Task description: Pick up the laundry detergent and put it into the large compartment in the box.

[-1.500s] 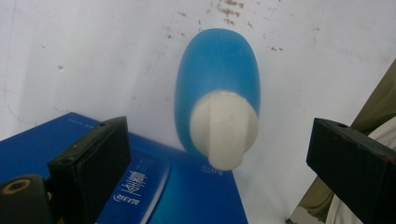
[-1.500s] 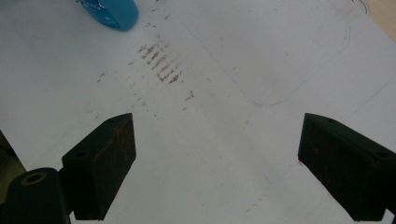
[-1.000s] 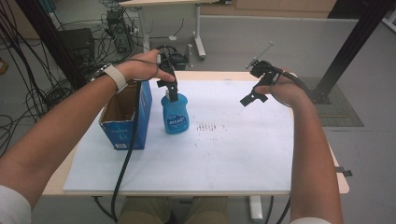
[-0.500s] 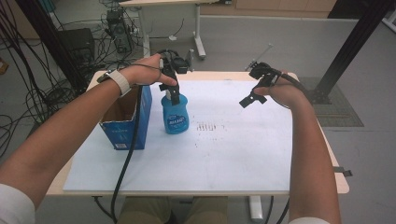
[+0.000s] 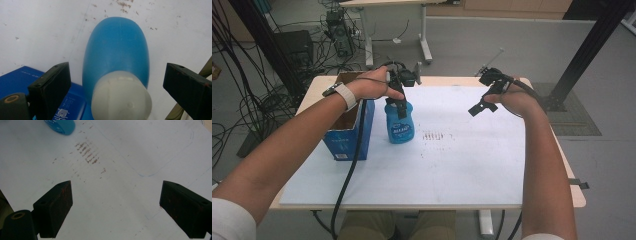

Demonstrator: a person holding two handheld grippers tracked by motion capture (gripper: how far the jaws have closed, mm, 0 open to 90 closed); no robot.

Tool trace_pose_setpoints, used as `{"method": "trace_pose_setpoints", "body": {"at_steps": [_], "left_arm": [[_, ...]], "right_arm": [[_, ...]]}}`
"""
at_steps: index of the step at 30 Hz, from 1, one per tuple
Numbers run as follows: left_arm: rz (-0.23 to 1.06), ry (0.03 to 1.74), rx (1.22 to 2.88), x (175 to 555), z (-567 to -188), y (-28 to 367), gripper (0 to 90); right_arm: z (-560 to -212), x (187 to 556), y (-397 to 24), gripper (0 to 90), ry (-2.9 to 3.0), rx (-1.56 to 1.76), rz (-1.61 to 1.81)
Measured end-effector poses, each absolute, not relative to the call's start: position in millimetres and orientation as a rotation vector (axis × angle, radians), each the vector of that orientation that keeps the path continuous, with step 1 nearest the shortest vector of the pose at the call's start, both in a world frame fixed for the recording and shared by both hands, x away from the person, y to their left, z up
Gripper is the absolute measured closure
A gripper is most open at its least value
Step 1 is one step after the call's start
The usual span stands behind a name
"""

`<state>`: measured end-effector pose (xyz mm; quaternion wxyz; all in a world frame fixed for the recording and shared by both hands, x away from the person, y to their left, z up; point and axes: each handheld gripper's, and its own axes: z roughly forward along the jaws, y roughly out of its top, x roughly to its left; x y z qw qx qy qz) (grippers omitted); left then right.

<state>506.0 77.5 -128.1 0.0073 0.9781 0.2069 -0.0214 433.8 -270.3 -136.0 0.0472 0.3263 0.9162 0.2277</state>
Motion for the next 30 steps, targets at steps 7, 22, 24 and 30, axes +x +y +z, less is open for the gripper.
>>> {"method": "trace_pose_setpoints", "body": {"at_steps": [7,22,24,30], "left_arm": [[-0.07,0.654,3.063,505.7,-138.0,77.1,8.5],[-0.055,0.665,3.071,503.4,-145.7,70.1,12.0],[-0.054,0.665,3.075,503.5,-146.3,69.5,12.5],[-0.04,0.67,3.072,502.1,-147.7,68.8,15.2]], "right_arm": [[-137.0,434.6,-270.2,11.1,2.797,0.996,0.694],[-137.0,434.3,-268.8,11.1,2.798,0.995,0.698],[-137.2,434.2,-269.4,11.1,2.798,0.991,0.701],[-137.2,434.3,-269.6,11.1,2.797,0.998,0.702]]}}
